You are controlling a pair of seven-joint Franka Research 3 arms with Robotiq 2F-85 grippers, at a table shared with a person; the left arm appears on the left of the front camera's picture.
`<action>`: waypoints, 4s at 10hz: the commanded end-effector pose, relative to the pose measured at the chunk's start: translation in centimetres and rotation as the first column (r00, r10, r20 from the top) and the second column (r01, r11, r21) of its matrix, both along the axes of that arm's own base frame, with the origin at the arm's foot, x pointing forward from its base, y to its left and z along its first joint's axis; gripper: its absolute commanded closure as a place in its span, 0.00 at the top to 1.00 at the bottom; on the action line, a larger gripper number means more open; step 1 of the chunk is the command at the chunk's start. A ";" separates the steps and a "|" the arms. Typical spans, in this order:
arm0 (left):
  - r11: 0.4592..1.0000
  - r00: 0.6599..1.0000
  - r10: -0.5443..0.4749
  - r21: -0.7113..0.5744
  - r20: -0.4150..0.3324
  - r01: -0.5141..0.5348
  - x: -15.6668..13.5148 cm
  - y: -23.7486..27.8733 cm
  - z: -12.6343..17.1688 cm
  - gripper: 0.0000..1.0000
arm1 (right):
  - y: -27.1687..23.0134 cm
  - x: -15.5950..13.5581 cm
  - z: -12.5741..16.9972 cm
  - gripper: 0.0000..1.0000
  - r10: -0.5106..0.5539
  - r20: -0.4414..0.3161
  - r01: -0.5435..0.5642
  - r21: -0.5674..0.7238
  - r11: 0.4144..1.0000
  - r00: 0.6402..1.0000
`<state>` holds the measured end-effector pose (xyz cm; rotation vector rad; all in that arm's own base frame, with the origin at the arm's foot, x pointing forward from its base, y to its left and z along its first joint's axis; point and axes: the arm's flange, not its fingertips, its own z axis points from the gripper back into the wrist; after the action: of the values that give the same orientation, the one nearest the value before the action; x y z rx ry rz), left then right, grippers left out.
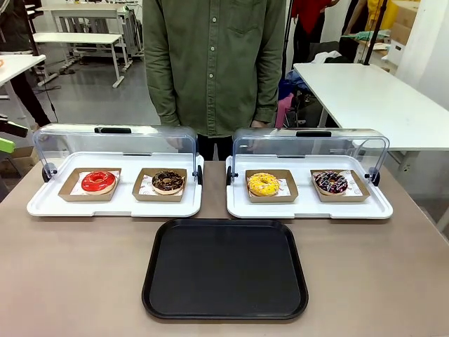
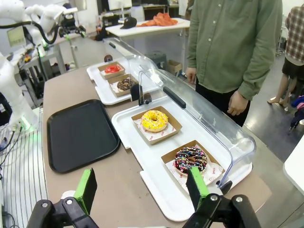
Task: Move the second donut from the left to the tray.
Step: Pick up the Paper togo box containing the Donut indicated by the person and place it on the Handle tray.
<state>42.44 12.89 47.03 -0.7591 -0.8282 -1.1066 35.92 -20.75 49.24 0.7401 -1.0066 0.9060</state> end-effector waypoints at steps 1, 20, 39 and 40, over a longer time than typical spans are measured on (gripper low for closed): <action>1.000 1.000 -0.001 -0.003 0.002 0.001 0.0 0.0 0.1 1.00 | -0.1 0.3 0.2 1.00 0.006 0.034 -0.007 0.015 1.000 0.999; 1.000 1.000 -0.001 -0.003 0.002 0.001 0.0 0.0 0.1 1.00 | -0.1 0.3 0.2 1.00 0.006 0.034 -0.007 0.015 1.000 0.999; 1.000 1.000 -0.001 -0.003 0.002 0.001 0.0 0.0 0.1 1.00 | -0.1 0.3 0.2 1.00 0.006 0.034 -0.007 0.015 1.000 0.999; 1.000 1.000 -0.001 -0.003 0.002 0.001 0.0 0.0 0.1 1.00 | -0.1 0.3 0.2 1.00 0.006 0.034 -0.007 0.015 1.000 0.999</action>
<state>42.44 12.90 47.03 -0.7591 -0.8282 -1.1065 35.89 -20.73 49.25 0.7436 -1.0073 0.9066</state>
